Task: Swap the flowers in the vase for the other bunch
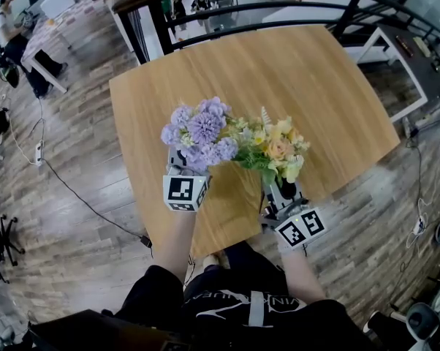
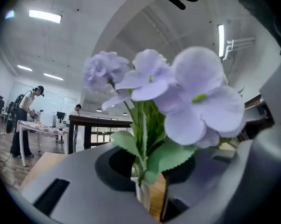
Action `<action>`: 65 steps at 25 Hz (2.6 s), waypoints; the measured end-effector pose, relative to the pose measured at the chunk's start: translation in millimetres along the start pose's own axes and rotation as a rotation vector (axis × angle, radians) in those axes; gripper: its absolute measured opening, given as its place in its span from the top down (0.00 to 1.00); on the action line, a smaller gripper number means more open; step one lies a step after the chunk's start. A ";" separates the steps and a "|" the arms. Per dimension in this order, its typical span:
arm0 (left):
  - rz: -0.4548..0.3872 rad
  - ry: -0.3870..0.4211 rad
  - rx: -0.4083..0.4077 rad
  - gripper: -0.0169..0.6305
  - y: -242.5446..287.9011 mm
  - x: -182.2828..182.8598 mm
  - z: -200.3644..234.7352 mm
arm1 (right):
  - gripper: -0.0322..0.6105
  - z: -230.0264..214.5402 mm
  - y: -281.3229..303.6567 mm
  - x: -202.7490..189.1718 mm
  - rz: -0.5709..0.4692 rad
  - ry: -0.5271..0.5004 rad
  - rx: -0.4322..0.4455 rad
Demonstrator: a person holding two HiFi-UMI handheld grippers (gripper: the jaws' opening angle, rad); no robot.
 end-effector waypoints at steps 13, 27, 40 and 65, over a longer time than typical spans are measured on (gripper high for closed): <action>-0.122 -0.082 0.017 0.88 -14.4 47.8 10.2 | 0.80 13.3 1.8 5.8 -0.020 -0.009 0.009; -0.210 -0.108 0.076 0.89 -68.1 83.3 37.6 | 0.80 48.4 11.4 6.1 -0.042 -0.013 0.059; -0.212 -0.138 0.128 0.89 -110.6 88.4 60.8 | 0.80 79.3 28.6 2.7 -0.054 -0.011 0.107; -0.138 -0.170 0.200 0.89 -132.2 62.4 72.8 | 0.80 77.4 101.2 19.9 -0.086 0.019 0.229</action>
Point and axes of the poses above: the fingertips, and each gripper's own axes: y forward along the fingers, z to its left, x out of its top, the point moved 8 cm from there along -y, backward along the fingers, and after that the axes turned 2 degrees about -x, right-handed, at the moved point
